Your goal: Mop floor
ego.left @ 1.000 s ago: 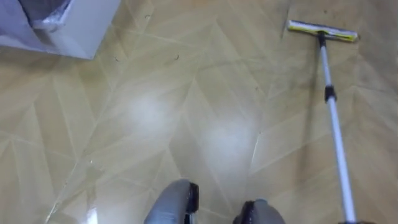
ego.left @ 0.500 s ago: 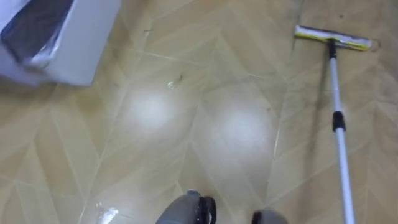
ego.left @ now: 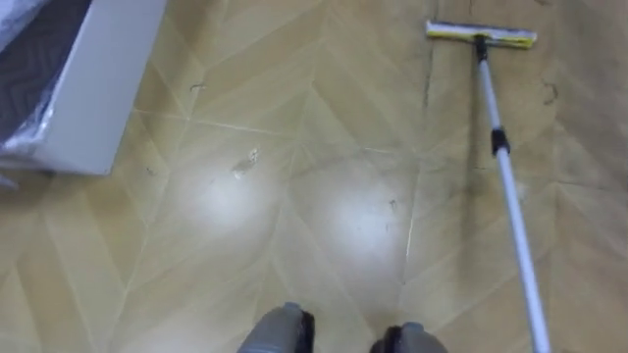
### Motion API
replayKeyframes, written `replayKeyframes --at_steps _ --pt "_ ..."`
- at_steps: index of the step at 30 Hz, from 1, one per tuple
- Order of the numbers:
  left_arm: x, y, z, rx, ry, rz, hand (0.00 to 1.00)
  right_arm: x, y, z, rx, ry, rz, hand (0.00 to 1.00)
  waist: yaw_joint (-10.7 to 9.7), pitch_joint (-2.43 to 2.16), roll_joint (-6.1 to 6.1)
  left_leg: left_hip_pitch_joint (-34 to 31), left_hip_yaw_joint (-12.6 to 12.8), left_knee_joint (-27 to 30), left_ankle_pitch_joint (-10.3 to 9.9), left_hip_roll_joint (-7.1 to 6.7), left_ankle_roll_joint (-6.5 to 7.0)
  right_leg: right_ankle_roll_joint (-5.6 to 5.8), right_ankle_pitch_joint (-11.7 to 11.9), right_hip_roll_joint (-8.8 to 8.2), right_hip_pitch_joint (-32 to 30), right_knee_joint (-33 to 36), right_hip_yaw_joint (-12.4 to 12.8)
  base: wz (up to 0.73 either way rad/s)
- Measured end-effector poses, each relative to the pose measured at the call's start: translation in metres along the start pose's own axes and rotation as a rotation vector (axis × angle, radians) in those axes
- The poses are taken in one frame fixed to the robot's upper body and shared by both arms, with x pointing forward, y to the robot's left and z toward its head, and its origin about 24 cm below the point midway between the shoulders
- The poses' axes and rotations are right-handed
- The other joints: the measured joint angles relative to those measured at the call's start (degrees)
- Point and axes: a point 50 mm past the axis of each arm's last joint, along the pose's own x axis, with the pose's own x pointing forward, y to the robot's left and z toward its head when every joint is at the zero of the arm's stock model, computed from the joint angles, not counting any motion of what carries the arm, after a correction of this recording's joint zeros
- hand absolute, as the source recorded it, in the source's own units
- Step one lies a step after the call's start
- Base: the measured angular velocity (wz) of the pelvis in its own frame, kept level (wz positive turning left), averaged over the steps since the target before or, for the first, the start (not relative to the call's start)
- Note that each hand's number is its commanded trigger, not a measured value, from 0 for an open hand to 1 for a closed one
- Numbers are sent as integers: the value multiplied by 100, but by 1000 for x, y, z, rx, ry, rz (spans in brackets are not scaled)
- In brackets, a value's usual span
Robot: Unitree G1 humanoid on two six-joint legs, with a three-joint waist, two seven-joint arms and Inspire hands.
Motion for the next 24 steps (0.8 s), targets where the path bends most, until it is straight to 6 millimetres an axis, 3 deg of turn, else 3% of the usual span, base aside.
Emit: replayKeyframes --at_steps 1,2,3,4,5,6,7,9,11,13,15,16,17,18,20,22,24 --pt "0 1 0 1 -3 0 0 0 -1 1 14 -4 0 100 44 3 -25 -62 -4 -363 43 -63 -40 22 -13 34 72 -72 65 85" --pt "0 2 0 5 -7 -7 0 0 -3 -3 49 3 2 100 76 -13 -69 -100 -16 -891 427 -182 35 89 -72 63 241 -216 210 71" --pt "0 -1 -5 12 8 -25 0 1 -1 -13 89 30 26 100 62 -61 -97 35 70 -1053 636 -200 252 203 -155 62 382 -323 325 64" --pt "0 -2 -7 13 16 -35 0 2 -1 -21 103 46 37 100 64 -64 -93 102 177 -1063 666 -157 364 266 -189 55 467 -342 367 41" --pt "0 -4 -9 34 28 -51 0 2 -3 -40 114 90 47 100 79 -63 -90 228 430 -1005 595 -55 544 317 -202 6 558 -230 434 8" --pt "-1 -7 -11 50 34 -60 0 2 -7 -62 113 143 43 100 123 -62 -90 372 636 -947 476 -19 665 480 -117 -99 546 -5 472 -9" --pt "-1 -8 -10 54 32 -65 0 1 -9 -74 106 173 37 100 129 -62 -86 450 708 -933 395 -21 699 571 -56 -161 533 128 474 -38" --pt "0 -8 -6 41 10 -66 0 -5 -15 -125 43 306 10 100 32 -119 29 714 837 -897 109 -65 766 719 266 -268 485 579 438 -37" --pt "0 -7 4 20 -25 -54 0 -13 -14 -165 -7 417 -6 100 -55 -186 177 823 750 -914 -27 -99 784 676 577 -252 278 935 514 -39" --pt "0 -10 9 4 -46 -41 0 -18 -6 -184 -37 465 0 100 -81 -159 277 917 546 -1026 -57 -138 742 623 530 -228 -163 895 525 -83" --pt "-1 -20 6 -3 -34 -49 0 -24 6 -204 -55 517 29 100 -157 -145 382 1156 212 -1199 -77 -180 620 569 558 -140 -381 -188 425 -102" --pt "-2 -22 4 -3 -28 -52 0 -26 10 -209 -72 528 39 100 -208 -146 384 1210 125 -1224 -95 -218 576 552 621 -110 -363 -499 359 -56" --pt "-2 -25 3 -5 -18 -54 0 -27 16 -214 -90 538 56 100 -373 -122 403 1185 23 -1123 -176 -224 461 414 856 -75 -310 -657 268 -7" --pt "-2 -25 7 -5 -25 -53 0 -27 23 -214 -98 543 63 100 -480 -114 470 1134 7 -968 -221 -190 393 288 792 -109 -272 -617 89 9" --pt "-2 -27 8 -21 -27 -56 0 -26 32 -211 -92 549 77 100 -511 -107 454 1061 -31 -716 -250 -181 336 203 650 -194 -270 -419 -140 24" --pt "-3 -31 8 -15 -20 -71 0 -21 33 -196 -87 526 69 100 -485 -96 436 964 -47 -409 -271 -180 297 148 454 -277 -287 -196 -176 28" --pt "-3 -31 3 -20 0 -74 0 -10 27 -157 -93 446 35 100 -381 -67 387 765 -31 190 -254 -62 262 40 178 -329 -282 128 -314 25"
